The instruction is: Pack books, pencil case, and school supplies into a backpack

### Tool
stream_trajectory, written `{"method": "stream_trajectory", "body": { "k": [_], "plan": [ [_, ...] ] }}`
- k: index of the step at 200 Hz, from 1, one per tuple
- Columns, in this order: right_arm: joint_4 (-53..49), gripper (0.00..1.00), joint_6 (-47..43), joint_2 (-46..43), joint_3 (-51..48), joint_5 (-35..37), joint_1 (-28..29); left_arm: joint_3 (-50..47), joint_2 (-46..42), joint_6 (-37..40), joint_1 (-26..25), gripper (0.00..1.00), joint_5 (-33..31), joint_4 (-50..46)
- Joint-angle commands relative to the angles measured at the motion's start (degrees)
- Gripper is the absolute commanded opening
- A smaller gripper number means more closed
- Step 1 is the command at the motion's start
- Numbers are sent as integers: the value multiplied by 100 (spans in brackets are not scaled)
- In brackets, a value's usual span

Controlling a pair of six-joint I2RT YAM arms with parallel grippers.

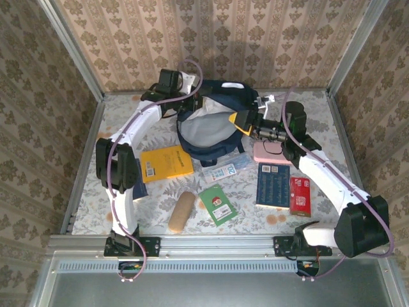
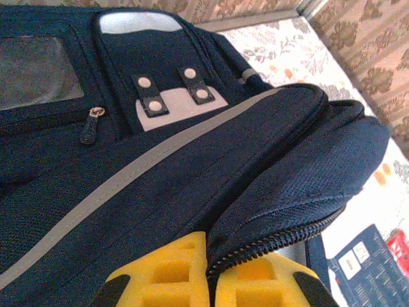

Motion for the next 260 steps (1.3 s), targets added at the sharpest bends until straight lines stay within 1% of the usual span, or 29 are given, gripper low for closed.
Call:
{"method": "stream_trajectory", "body": {
  "k": [1,14,41,53,66,75,81,133,166,179,195,218,236,260],
  "plan": [
    [338,79,-380,45,-43,-254,150,256,-328,-827,357,0,-144,515],
    [192,77,-457,126,16,-219,197,196,-403,-1094,526,0,-136,641],
    [181,75,-403,278,47,-251,238,-101,-647,-1918,878,0,140,1335],
    [113,73,-284,394,111,-244,231,-30,-719,-2091,957,0,220,1379],
    [18,70,-58,517,174,-129,228,114,-813,-2040,968,0,162,1231],
    [10,70,105,525,198,-53,222,218,-884,-1982,968,0,99,1109],
    [14,70,221,718,215,-26,228,265,-929,-1958,963,0,48,1037],
    [-71,70,602,1021,455,-4,220,396,-1471,-1546,977,0,-807,453],
    [-448,68,416,1166,703,83,233,385,-1867,-1385,967,0,-1344,245],
    [-685,66,272,1183,804,240,245,436,-1953,-1325,966,0,-1435,115],
    [-739,66,225,1209,864,319,242,483,-2026,-1198,928,0,-1614,-79],
    [-1151,64,-9,1315,1103,384,254,218,-2237,-1101,879,0,-2025,-167],
    [-1681,63,-394,1272,1250,672,334,-50,-2300,-1122,879,0,-1988,-94],
    [-2106,63,-789,1206,1322,897,466,-210,-2042,-1210,878,0,-1384,-45]
  ]
}}
